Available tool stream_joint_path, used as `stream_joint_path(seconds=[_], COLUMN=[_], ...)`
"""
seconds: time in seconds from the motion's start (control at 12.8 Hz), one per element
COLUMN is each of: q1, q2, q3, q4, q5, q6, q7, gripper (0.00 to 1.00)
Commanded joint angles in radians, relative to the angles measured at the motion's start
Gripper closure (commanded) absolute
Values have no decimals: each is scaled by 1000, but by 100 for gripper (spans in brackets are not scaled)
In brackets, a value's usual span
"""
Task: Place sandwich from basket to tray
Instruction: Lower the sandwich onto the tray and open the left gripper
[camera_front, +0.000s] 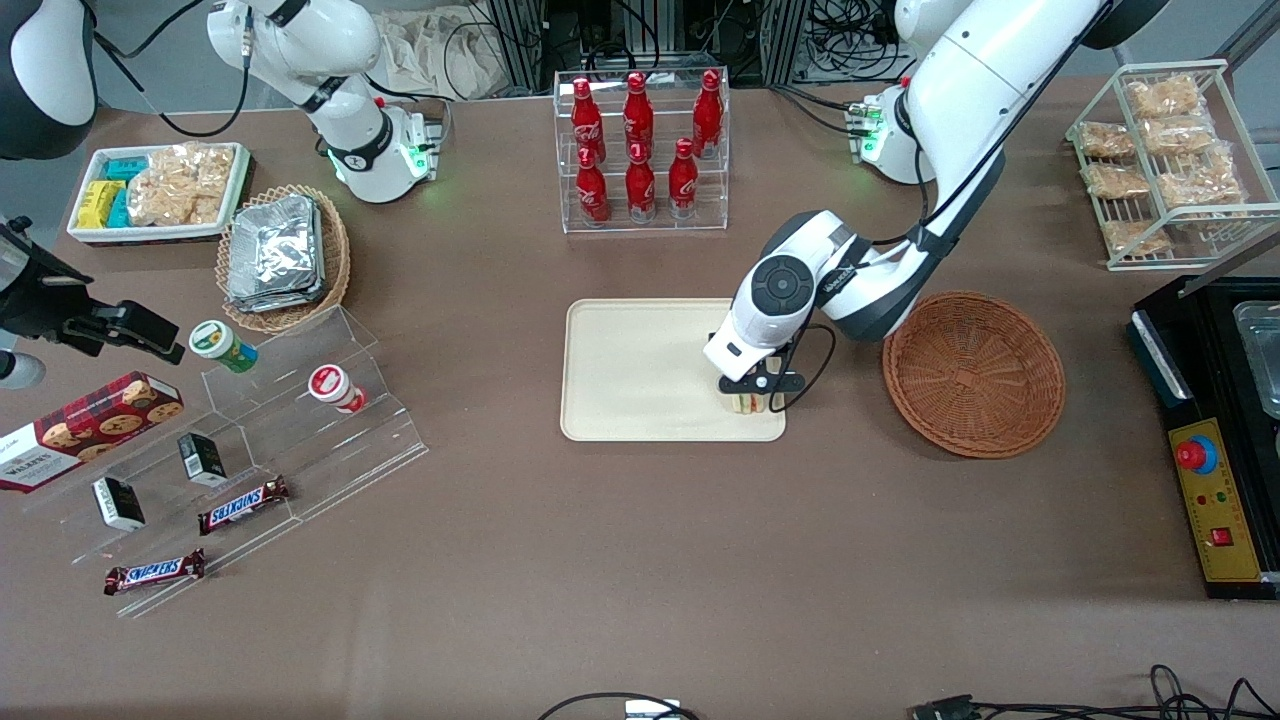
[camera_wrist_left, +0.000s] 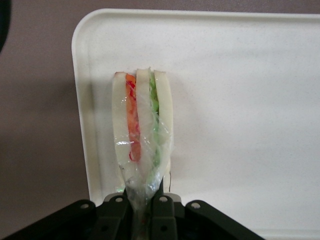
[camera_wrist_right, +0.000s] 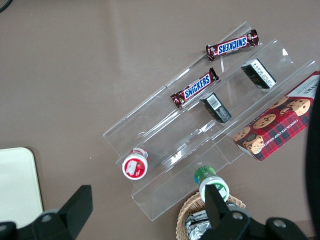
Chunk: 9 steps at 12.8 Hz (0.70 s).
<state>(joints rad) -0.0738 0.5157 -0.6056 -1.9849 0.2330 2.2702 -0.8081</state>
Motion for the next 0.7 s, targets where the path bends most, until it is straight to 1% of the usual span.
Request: stream_joint_path(seconds=[0.0,0.23,0.39,0.47,0.63], q1=[-9,2,12,40,49], q2=[-2,-42,-101,-130,-195], q3=[1,0,1,-5,-3], q4=[14,31,69,98,168], q5=[19,17,8,5,-6], q6=[-7,-66,-156,-216,-341], q7=[-29,-43,-28,-22,32], gripper=[0,0,0,0,0])
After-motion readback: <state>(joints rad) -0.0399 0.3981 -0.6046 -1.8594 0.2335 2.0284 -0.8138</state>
